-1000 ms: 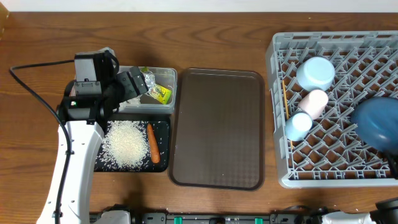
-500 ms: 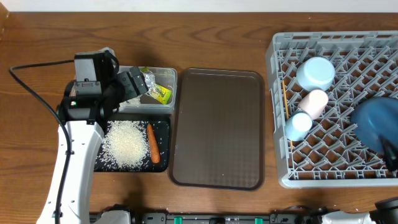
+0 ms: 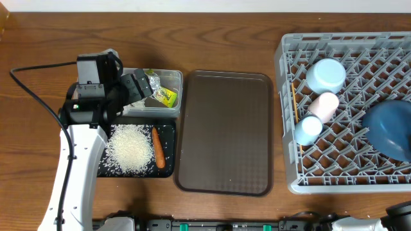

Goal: Sort waste into correct bins and load items into the dishwasher rack

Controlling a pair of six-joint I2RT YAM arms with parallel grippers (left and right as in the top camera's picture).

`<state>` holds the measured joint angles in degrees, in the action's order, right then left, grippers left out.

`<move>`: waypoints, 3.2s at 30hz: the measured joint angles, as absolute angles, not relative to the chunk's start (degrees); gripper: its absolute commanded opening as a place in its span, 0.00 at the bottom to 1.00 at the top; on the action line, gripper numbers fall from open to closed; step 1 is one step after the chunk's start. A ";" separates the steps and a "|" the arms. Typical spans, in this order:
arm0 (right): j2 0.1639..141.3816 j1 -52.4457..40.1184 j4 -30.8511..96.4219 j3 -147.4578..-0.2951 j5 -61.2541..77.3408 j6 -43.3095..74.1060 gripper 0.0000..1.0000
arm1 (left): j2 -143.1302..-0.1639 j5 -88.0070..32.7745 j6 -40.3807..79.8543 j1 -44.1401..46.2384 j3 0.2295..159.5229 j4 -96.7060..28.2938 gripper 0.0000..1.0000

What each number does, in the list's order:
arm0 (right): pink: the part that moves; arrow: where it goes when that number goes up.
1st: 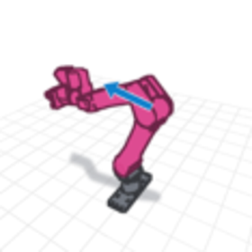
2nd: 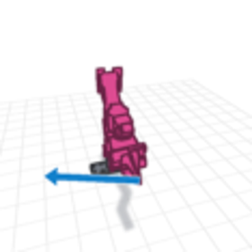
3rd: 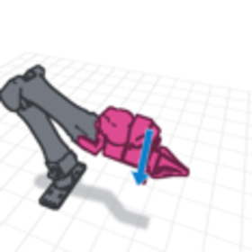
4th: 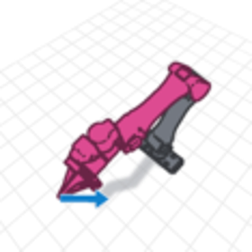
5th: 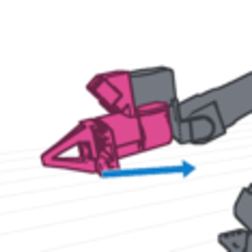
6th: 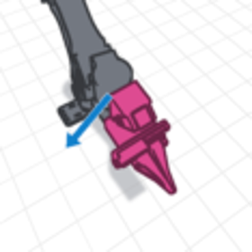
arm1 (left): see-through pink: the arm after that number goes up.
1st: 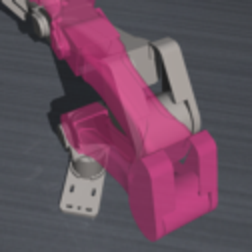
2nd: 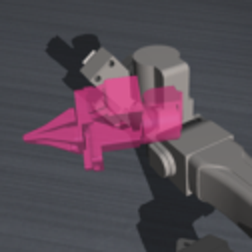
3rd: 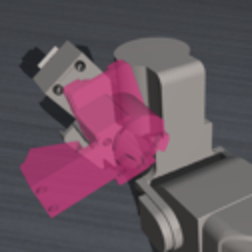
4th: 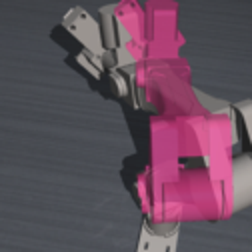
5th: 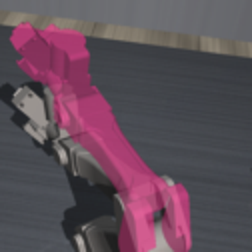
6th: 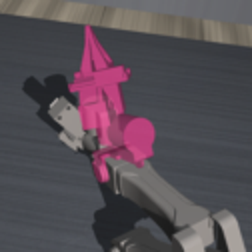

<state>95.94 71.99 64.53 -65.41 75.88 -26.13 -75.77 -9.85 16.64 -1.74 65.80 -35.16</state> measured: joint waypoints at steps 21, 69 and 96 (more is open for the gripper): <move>95.42 71.96 54.65 -61.84 65.23 -4.05 0.99 | -75.77 -9.87 16.64 -1.74 65.80 -35.16 1.00; 70.43 2.00 56.10 -75.07 11.46 -2.04 0.99 | -75.77 -9.87 16.67 -1.74 65.80 -35.16 1.00; 58.96 2.00 56.10 -75.05 10.96 -2.04 0.99 | -75.77 -9.87 16.67 -1.74 65.80 -35.14 1.00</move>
